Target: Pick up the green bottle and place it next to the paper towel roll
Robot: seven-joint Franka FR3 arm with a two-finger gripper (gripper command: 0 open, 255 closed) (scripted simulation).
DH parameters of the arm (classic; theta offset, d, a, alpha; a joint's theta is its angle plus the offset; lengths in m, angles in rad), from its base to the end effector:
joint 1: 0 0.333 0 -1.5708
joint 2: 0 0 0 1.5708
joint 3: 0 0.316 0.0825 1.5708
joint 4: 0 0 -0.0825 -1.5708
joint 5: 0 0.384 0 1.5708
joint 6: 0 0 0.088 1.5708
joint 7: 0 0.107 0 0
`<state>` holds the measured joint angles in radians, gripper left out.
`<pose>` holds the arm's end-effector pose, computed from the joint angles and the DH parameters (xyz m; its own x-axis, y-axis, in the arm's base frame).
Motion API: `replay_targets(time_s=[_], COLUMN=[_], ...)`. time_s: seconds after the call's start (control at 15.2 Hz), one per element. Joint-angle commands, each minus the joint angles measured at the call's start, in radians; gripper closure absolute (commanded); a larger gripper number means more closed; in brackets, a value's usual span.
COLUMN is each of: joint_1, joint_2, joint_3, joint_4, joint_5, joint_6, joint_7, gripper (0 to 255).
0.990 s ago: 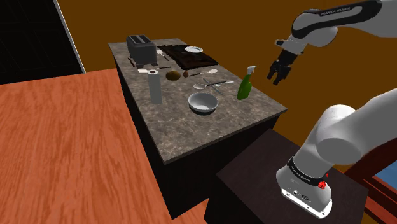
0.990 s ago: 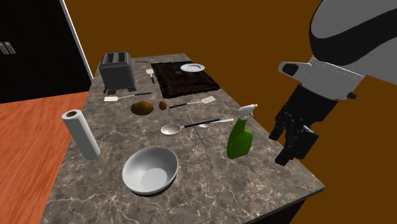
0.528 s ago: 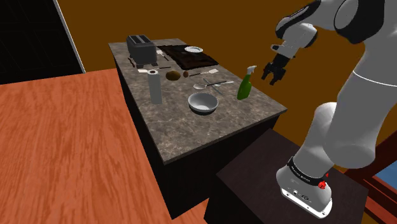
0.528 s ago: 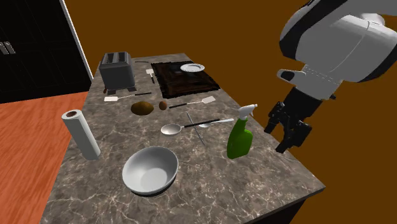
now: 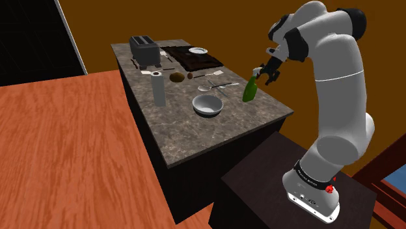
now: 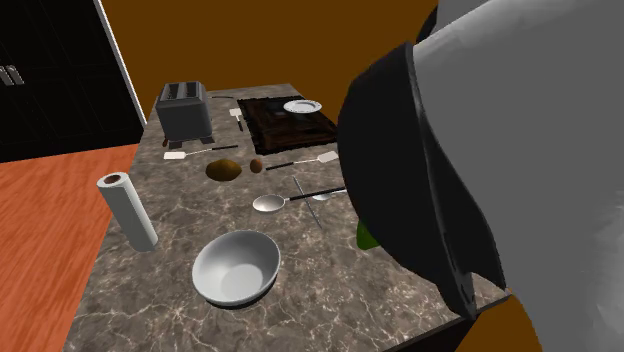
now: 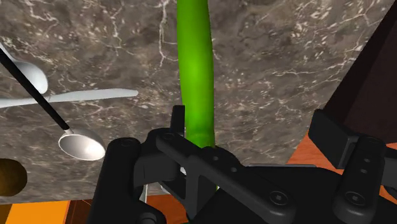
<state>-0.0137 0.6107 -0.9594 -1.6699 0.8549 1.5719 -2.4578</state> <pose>0.4703 -0.4134 0.3436 0.2650 0.8279 0.4944 0.9582 -0.2836 -0.0386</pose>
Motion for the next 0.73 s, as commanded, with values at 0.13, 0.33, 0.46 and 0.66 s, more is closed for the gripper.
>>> replay_targets(time_s=[0.13, 0.33, 0.46, 0.66], joint_1=[-0.116, -0.096, -0.084, -0.074], joint_2=[0.122, 0.124, 0.125, 0.127], joint_3=[0.093, 0.098, 0.102, 0.105], joint_4=[0.165, 0.131, 0.109, 0.093], joint_5=[0.066, 0.074, 0.081, 0.086], joint_6=[-0.065, -0.034, -0.014, 0.002], joint_7=[-0.065, -0.073, -0.079, -0.083], gripper=[0, 0, 0, 0])
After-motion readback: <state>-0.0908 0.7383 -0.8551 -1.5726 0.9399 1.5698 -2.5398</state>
